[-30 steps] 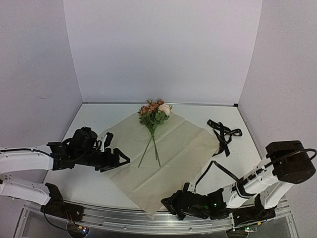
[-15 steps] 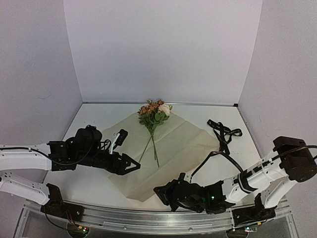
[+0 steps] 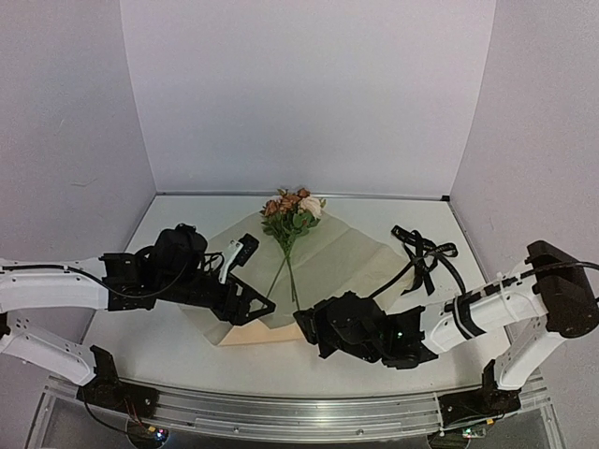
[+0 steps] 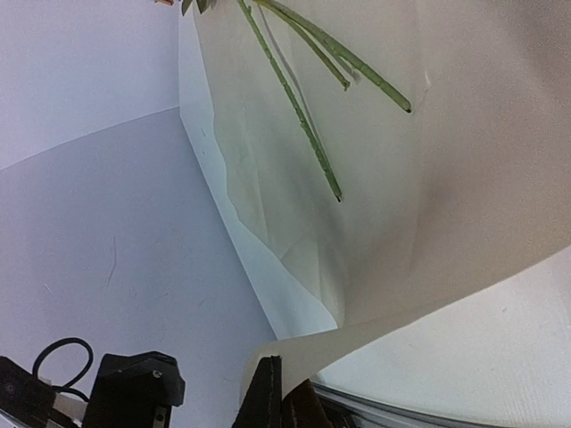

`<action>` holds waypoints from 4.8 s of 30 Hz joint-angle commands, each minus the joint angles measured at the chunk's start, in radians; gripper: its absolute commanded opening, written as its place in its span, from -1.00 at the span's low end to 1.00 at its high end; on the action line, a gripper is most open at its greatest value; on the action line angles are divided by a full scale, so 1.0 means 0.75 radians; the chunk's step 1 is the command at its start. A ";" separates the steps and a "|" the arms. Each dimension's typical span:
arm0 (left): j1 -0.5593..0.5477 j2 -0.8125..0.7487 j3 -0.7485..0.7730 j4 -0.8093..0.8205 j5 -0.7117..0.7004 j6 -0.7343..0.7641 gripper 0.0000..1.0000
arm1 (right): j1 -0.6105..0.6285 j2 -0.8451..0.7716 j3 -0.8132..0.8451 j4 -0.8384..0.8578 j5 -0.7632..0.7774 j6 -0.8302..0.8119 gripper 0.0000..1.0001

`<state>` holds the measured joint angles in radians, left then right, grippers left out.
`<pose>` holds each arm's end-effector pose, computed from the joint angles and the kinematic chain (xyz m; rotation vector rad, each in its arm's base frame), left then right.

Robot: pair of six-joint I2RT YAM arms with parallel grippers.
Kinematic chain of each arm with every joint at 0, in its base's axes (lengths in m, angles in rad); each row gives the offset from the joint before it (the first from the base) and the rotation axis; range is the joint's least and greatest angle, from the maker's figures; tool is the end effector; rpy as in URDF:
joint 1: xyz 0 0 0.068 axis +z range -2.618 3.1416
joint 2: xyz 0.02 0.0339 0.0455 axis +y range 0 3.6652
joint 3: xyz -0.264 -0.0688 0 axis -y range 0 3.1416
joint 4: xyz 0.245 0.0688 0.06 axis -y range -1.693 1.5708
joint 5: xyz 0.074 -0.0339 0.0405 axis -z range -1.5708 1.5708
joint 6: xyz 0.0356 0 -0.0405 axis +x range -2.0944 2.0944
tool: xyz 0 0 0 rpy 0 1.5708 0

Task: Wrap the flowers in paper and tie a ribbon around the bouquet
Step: Pass from the right arm to the left, then fold the bottom corner of the flattened wrapping paper at the center of the board.

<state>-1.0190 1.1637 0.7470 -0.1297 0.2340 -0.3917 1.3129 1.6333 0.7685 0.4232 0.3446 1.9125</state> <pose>0.1275 -0.2228 0.2552 0.8515 2.1341 -1.0409 0.0979 0.3240 0.1835 0.9729 2.2410 1.5545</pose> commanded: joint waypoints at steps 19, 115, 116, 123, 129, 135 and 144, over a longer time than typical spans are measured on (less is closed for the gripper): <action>-0.046 0.064 0.148 -0.345 -0.380 0.234 0.37 | -0.094 0.009 0.094 -0.022 -0.149 -0.017 -1.00; 0.569 1.151 0.822 0.134 0.275 1.100 -0.99 | -0.369 0.171 0.402 -0.562 -0.378 -1.515 0.05; 0.569 1.154 0.824 0.136 0.274 1.096 -0.99 | -0.367 0.183 0.410 -0.562 -0.386 -1.525 0.04; 0.571 1.176 0.840 0.167 0.237 1.076 -1.00 | -0.317 0.252 0.493 -0.678 -0.307 -1.622 0.00; 0.573 1.199 0.861 0.167 0.253 1.068 -1.00 | -0.284 0.341 0.575 -0.781 -0.231 -1.672 -0.06; 0.576 1.218 0.894 0.167 0.263 1.036 -0.99 | -0.275 0.415 0.623 -0.845 -0.168 -1.684 -0.01; 0.575 1.213 0.893 0.167 0.266 1.030 -0.94 | -0.272 0.502 0.699 -0.897 -0.106 -1.696 0.05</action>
<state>-0.5941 2.0678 1.3800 -0.0326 0.4198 0.3913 1.1032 1.9836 1.2397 -0.2193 0.2098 0.6534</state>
